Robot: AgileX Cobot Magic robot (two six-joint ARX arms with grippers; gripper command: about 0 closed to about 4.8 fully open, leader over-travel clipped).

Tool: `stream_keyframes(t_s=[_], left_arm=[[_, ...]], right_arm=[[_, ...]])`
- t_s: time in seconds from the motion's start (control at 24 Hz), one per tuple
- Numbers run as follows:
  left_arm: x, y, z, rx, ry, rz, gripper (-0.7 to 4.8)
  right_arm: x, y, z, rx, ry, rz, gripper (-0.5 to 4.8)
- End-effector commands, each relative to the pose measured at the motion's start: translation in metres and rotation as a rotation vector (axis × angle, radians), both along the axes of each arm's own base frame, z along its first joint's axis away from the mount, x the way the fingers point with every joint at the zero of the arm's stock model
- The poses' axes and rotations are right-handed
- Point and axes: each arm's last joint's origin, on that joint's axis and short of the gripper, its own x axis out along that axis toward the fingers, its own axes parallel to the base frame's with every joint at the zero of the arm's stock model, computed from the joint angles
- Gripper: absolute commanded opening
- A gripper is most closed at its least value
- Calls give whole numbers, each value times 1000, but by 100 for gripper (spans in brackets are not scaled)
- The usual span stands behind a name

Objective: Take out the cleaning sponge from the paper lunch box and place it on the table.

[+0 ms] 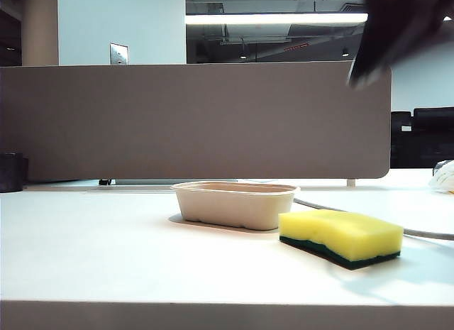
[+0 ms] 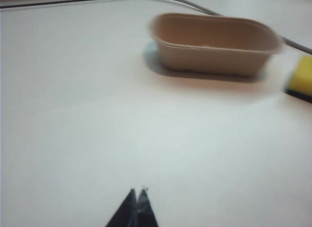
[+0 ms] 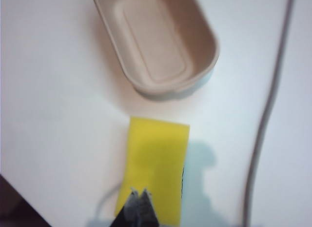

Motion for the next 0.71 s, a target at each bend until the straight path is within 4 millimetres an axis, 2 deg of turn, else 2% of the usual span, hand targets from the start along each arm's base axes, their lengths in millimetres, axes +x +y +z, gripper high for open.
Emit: stream_keyframes(t_s=[0.04,0.21,0.37,0.54,0.71], left_arm=[[3,10,4,-13,-39,98,-5],[3,24,8,-20,-90,233,-5],[1,30,11,-26,-136,297,-5],[1,33,13,-27,-152,329,-5],[1,34,13,-26,-151,336,-5]], right_arm=[[-18,-11,29,134,-147,-33,-9],[-39,-23,55,260,-353,-39,-9],[-52,-33,66,314,-512,-107,-9],[-61,-41,70,352,-622,-172,-9],[-68,-47,59,341,-653,-242,-9]])
